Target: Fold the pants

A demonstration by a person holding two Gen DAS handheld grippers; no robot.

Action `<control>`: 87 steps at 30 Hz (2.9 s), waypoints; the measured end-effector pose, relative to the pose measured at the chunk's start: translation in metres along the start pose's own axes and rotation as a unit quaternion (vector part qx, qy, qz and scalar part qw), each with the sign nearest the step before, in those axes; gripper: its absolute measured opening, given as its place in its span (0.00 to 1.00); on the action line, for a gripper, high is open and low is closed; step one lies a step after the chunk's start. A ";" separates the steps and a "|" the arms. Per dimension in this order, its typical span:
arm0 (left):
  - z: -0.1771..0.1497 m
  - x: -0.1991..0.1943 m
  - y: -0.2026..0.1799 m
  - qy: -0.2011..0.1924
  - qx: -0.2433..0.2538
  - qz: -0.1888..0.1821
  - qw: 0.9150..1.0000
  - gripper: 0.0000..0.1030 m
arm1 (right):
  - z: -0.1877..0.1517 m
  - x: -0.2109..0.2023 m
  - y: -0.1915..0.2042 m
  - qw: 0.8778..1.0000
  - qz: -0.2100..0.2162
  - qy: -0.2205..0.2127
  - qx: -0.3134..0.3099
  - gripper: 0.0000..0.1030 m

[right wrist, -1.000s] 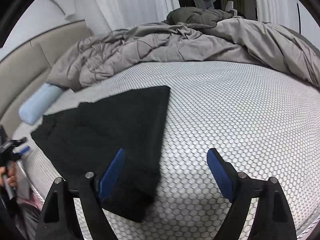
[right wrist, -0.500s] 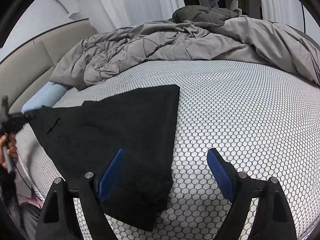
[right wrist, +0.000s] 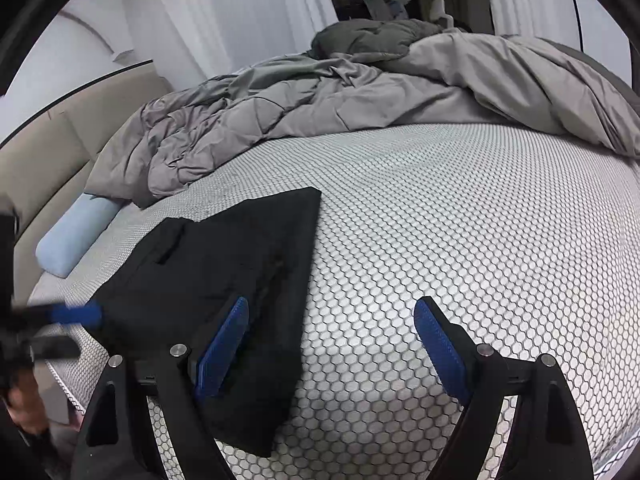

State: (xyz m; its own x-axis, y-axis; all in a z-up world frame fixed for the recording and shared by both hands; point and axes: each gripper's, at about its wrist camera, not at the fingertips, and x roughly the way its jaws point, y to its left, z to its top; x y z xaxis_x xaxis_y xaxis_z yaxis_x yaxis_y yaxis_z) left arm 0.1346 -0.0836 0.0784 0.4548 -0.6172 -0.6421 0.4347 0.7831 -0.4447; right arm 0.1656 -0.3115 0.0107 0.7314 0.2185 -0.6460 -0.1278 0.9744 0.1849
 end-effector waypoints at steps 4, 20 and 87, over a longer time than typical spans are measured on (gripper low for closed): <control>-0.006 -0.026 0.055 -0.055 -0.033 0.079 0.995 0.64 | 0.000 0.003 0.008 0.999 0.034 0.006 0.001 0.84; -0.058 -0.010 0.195 -0.025 -0.094 0.157 0.983 0.64 | -0.016 0.084 0.056 0.963 0.221 0.134 0.079 0.60; -0.040 0.023 0.104 0.021 0.100 0.144 0.984 0.56 | -0.034 0.076 0.154 0.969 0.018 0.101 -0.227 0.38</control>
State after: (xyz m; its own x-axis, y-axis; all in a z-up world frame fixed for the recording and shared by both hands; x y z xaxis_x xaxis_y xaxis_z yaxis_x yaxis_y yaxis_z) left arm 0.1597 -0.0131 -0.0080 0.5504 -0.3642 -0.7512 0.4390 0.8917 -0.1107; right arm 0.1792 -0.1429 -0.0351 0.5813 0.2135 -0.7852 -0.4651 0.8790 -0.1053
